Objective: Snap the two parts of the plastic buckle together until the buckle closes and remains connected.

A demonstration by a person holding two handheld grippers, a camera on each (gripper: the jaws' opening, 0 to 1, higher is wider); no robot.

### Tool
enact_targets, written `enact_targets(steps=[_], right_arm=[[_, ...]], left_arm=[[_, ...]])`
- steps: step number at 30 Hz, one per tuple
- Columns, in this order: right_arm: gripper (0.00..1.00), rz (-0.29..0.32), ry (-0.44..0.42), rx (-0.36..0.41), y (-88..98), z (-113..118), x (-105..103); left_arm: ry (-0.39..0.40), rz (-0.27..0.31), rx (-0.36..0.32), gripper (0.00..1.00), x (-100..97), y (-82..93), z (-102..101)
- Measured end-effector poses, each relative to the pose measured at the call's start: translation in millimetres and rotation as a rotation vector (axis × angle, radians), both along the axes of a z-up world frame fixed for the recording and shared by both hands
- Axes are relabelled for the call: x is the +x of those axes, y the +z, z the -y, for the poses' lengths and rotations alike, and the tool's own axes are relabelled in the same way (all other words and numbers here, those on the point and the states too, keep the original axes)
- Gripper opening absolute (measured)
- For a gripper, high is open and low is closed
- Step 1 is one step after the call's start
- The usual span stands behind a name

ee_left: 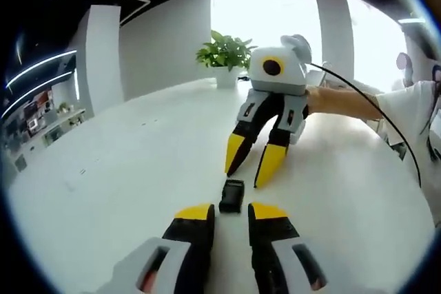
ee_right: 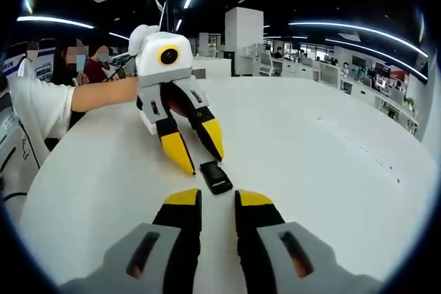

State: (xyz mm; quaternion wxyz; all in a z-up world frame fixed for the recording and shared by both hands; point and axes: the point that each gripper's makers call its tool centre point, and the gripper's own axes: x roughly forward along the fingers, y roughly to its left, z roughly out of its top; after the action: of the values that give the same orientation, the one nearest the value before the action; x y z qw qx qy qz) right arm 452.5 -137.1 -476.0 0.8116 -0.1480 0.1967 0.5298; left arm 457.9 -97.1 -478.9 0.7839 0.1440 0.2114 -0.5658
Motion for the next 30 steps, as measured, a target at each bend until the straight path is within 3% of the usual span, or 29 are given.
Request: enact_targets(steps=[9, 19, 22, 26, 28, 30], right_arm=[[0.18, 0.007, -0.016, 0.012, 4.4, 12.3, -14.7], [0.17, 0.022, -0.054, 0.066, 19.1, 31.8, -29.3], [0.17, 0.058, -0.071, 0.099, 31.7, 35.9, -38.9], [0.2, 0.101, -0.094, 0.145, 50.0, 41.9, -55.8], [0.23, 0.108, -0.105, 0.165, 57.9, 45.1, -64.0], [0.29, 0.093, -0.103, 0.204, 65.8, 46.5, -73.9]], left_arm=[[0.065, 0.015, -0.012, 0.18, 6.1, 0.4, -3.5], [0.08, 0.035, -0.028, 0.18, -9.8, 10.1, -8.1], [0.106, 0.048, -0.051, 0.18, -20.2, 19.7, -16.8], [0.153, 0.072, -0.153, 0.19, -42.7, 51.1, -30.2], [0.165, 0.072, -0.155, 0.2, -54.0, 59.4, -39.6], [0.172, 0.036, -0.139, 0.23, -68.0, 60.8, -48.5]])
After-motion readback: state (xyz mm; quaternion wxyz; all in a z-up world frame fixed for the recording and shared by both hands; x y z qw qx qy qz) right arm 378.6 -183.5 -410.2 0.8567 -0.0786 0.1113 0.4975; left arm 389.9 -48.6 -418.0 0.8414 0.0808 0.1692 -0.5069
